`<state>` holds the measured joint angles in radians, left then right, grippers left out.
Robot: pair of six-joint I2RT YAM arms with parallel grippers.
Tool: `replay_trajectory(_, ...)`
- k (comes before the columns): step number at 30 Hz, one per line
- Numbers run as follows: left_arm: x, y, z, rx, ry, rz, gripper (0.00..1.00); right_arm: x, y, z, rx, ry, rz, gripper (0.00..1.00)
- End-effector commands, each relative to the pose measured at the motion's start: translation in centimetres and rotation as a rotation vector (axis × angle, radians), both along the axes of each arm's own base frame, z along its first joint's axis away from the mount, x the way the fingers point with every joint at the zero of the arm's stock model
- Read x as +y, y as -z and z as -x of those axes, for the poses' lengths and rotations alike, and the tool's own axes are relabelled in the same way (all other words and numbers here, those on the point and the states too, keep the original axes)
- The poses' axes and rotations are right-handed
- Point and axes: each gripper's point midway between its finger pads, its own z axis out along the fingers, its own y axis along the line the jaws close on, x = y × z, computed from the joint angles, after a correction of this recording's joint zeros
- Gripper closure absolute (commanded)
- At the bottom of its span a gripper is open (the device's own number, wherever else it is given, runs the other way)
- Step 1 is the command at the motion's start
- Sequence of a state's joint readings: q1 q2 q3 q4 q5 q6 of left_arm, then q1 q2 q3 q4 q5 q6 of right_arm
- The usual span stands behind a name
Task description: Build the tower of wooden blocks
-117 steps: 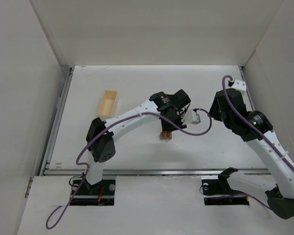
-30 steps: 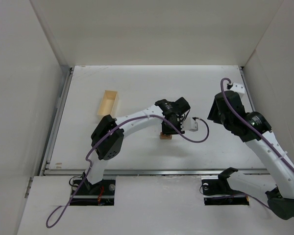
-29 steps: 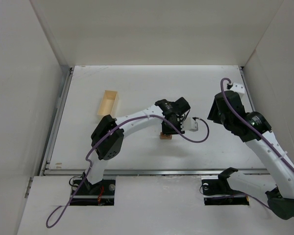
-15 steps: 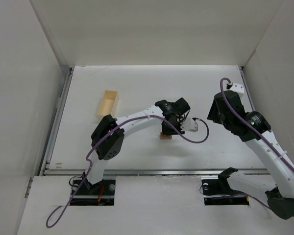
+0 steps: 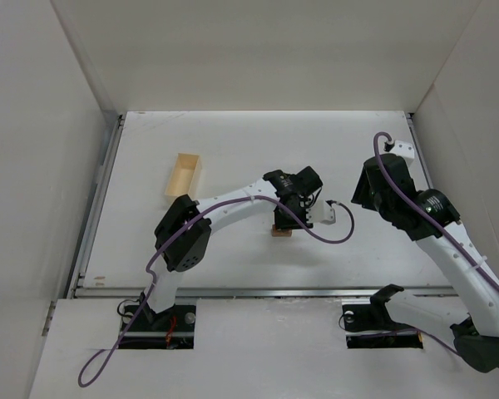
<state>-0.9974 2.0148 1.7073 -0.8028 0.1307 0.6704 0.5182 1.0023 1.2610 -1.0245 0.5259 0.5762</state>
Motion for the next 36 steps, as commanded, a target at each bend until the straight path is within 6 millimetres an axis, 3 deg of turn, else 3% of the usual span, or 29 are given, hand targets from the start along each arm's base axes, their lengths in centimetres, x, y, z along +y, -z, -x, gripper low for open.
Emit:
replay_trajectory(1,-0.07,-0.63,0.30,0.007,0.019,0.015,1.00,0.24,-0.38,-0.47,-0.031,0.007,-0.021,0.49)
replay_trajectory(22,-0.03,-0.31,-0.22,0.001,0.027,0.013,1.00,0.55,-0.27,-0.71,-0.027,0.000,-0.026,0.49)
replay_trajectory(36,-0.82,-1.14,-0.32,0.001,0.034,0.047,1.00,0.55,-0.27,-0.71,-0.027,0.000,-0.026,0.49)
